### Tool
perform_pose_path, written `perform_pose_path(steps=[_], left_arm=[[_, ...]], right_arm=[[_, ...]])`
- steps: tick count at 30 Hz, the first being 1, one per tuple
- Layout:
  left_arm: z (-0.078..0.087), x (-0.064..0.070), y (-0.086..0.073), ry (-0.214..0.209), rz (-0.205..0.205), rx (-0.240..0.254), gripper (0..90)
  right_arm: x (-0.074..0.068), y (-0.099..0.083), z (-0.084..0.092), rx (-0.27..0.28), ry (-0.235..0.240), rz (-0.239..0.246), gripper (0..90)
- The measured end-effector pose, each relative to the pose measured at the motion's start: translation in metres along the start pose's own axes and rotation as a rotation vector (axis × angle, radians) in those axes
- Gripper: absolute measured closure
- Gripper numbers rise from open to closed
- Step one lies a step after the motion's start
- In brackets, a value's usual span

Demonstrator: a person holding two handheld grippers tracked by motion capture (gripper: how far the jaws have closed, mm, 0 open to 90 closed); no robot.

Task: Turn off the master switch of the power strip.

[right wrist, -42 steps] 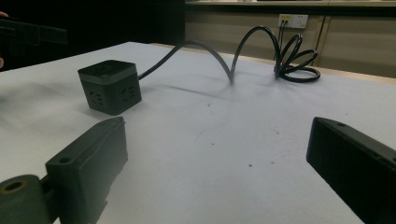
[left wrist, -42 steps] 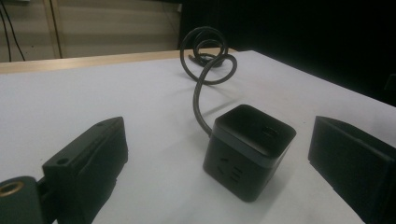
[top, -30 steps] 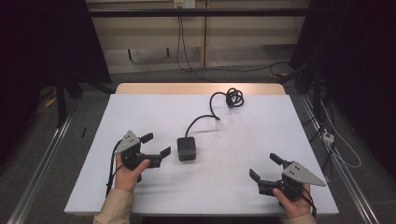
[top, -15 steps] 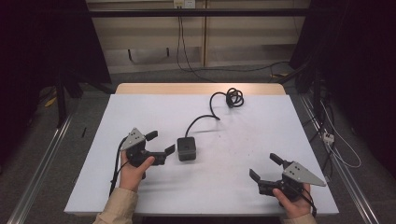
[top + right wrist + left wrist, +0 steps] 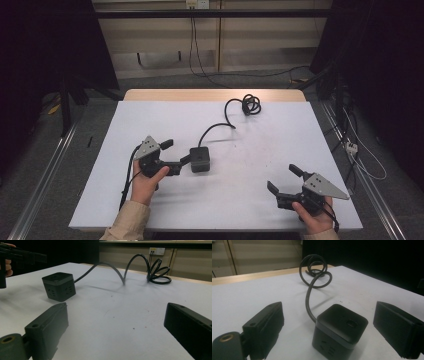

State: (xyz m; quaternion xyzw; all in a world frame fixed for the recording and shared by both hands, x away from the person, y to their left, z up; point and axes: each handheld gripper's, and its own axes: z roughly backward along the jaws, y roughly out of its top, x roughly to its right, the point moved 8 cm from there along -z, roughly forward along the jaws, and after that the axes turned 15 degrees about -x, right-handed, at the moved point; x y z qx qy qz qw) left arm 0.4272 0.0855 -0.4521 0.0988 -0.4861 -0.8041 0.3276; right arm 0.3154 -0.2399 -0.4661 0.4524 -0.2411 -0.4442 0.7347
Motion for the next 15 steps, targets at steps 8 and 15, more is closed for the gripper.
perform_pose_path(steps=[8, 15], left_arm=[[-0.0031, 0.0043, 0.0028, -0.008, -0.017, -0.009, 18.3], [-0.0052, 0.0061, 0.0043, -0.019, -0.020, -0.014, 24.6]], right_arm=[[-0.0002, 0.0001, 0.0001, 0.000, 0.001, 0.001, 4.6], [-0.0002, 0.0000, 0.0000, 0.000, 0.000, 0.002, 4.6]])
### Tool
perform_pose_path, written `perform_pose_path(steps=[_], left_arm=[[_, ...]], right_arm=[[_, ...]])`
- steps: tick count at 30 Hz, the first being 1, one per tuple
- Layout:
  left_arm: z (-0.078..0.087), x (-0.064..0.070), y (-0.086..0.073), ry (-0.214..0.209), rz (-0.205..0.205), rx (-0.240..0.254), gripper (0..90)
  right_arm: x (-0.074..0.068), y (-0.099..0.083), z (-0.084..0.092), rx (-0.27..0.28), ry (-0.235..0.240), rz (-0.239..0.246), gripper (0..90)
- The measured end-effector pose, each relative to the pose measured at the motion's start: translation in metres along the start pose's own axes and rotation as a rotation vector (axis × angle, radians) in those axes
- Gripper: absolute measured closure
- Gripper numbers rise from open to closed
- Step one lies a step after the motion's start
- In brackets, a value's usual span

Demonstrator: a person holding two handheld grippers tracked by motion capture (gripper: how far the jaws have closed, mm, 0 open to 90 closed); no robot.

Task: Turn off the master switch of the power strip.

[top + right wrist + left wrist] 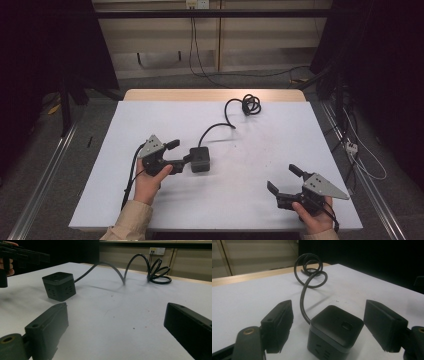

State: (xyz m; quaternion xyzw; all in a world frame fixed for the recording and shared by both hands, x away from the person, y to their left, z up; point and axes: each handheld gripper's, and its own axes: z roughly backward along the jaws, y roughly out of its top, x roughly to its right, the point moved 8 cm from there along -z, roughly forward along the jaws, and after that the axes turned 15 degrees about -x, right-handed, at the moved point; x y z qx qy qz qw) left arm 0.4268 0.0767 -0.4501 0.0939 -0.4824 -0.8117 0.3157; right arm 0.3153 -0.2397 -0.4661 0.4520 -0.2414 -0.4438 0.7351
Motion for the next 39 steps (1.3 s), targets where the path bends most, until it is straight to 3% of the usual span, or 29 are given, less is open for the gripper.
perform_pose_path(steps=[18, 39], left_arm=[[-0.0040, 0.0044, 0.0048, -0.037, 0.003, -0.018, 45.6], [-0.0069, 0.0085, 0.0069, -0.055, -0.003, -0.041, 57.7]], right_arm=[[0.0003, -0.0003, 0.0000, -0.003, 0.000, 0.003, 4.8], [0.0001, -0.0002, 0.0001, -0.003, 0.000, 0.008, 5.1]])
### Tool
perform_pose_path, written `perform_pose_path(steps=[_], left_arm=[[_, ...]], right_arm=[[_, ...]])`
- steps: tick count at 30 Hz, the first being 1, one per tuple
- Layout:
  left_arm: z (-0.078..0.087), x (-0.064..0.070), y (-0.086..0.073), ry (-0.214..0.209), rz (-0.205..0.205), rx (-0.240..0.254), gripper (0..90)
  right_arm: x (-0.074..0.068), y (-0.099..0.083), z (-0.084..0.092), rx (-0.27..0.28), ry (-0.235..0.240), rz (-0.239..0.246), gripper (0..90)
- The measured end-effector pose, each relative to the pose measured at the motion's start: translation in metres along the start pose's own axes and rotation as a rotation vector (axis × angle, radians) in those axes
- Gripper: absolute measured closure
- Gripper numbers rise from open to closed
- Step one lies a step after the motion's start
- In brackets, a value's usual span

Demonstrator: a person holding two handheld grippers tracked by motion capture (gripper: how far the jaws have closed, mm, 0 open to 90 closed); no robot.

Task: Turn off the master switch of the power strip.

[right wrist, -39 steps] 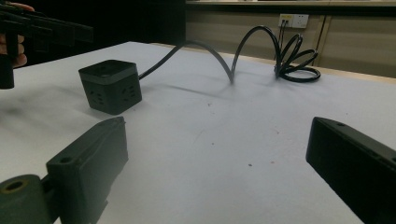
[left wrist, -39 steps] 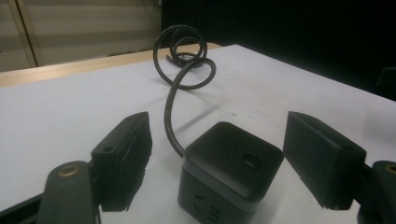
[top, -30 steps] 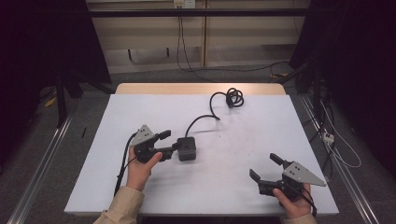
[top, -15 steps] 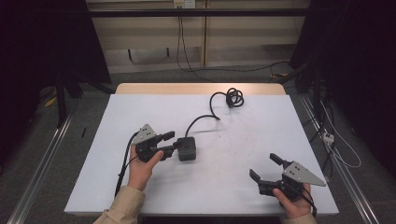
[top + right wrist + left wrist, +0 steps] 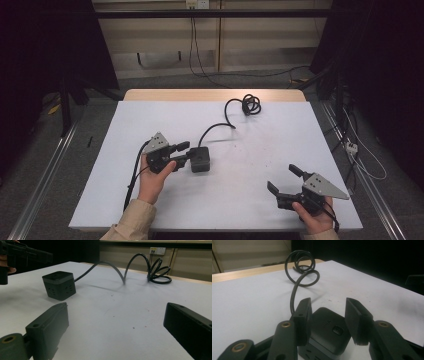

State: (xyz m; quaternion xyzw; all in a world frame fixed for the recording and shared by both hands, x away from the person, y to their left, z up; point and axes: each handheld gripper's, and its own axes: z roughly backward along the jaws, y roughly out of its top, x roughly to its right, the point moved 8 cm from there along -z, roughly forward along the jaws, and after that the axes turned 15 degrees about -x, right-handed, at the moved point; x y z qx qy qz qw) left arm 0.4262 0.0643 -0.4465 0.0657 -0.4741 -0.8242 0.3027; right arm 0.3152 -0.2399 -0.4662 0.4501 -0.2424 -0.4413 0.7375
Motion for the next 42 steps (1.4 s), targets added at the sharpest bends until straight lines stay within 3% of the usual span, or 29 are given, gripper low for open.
perform_pose_path(steps=[42], left_arm=[[-0.0034, 0.0053, -0.0023, -0.043, -0.011, -0.042, 80.5]], right_arm=[[-0.0005, 0.0003, 0.0000, -0.001, 0.001, 0.002, 5.3]])
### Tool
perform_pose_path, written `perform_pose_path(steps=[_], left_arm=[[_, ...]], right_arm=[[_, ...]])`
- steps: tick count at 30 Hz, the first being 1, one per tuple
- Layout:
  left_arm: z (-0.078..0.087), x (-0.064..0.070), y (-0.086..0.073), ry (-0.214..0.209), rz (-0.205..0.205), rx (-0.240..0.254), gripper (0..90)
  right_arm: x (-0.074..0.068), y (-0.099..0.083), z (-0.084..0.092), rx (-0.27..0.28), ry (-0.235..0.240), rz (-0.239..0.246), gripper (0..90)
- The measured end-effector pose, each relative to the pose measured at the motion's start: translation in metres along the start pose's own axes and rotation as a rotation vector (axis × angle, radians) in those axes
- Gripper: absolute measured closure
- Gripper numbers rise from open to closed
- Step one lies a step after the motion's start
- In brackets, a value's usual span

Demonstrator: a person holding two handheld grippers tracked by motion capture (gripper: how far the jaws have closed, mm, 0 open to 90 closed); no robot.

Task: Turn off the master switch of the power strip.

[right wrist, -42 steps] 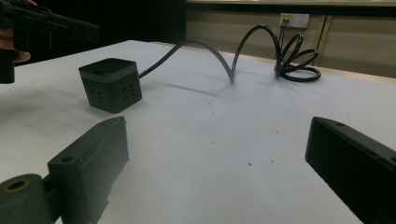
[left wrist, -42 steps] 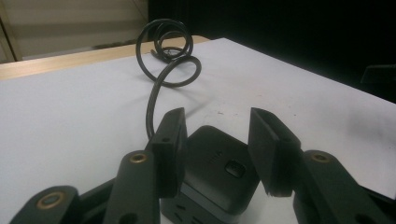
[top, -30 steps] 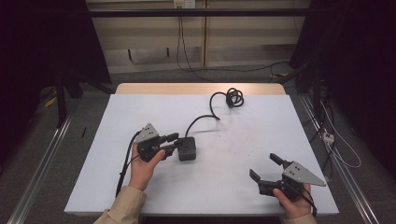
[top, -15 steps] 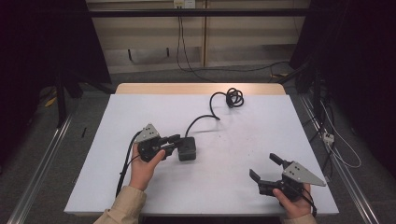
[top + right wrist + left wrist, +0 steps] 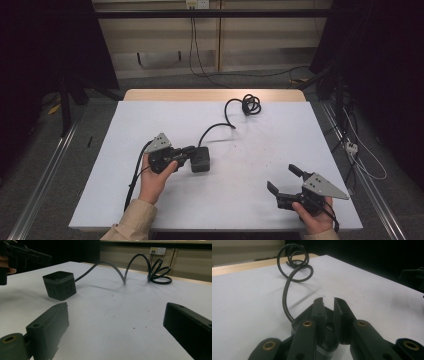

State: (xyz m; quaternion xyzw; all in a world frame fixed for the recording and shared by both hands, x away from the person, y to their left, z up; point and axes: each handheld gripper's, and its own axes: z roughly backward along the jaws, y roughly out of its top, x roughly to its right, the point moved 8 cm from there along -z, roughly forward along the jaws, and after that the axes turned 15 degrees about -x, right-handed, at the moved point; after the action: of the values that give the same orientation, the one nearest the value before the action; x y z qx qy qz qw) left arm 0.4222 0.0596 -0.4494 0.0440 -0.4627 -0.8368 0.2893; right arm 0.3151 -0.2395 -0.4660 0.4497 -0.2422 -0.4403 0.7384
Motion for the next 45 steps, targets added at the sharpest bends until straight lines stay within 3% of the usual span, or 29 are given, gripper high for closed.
perform_pose_path(steps=[16, 20, 26, 45], left_arm=[[-0.003, 0.004, 0.001, -0.031, 0.001, -0.019, 90.0], [-0.006, 0.007, 0.002, -0.034, -0.010, -0.033, 90.0], [-0.008, 0.007, 0.003, -0.042, 0.008, -0.034, 90.0], [-0.015, 0.006, 0.001, -0.040, 0.014, -0.061, 90.0]], right_arm=[[0.001, 0.000, 0.000, 0.002, -0.003, 0.003, 5.4], [0.001, 0.000, 0.001, 0.002, -0.004, 0.002, 5.4], [0.001, 0.000, 0.001, 0.004, -0.004, 0.001, 5.5], [0.001, 0.000, 0.001, 0.002, -0.005, 0.002, 5.8]])
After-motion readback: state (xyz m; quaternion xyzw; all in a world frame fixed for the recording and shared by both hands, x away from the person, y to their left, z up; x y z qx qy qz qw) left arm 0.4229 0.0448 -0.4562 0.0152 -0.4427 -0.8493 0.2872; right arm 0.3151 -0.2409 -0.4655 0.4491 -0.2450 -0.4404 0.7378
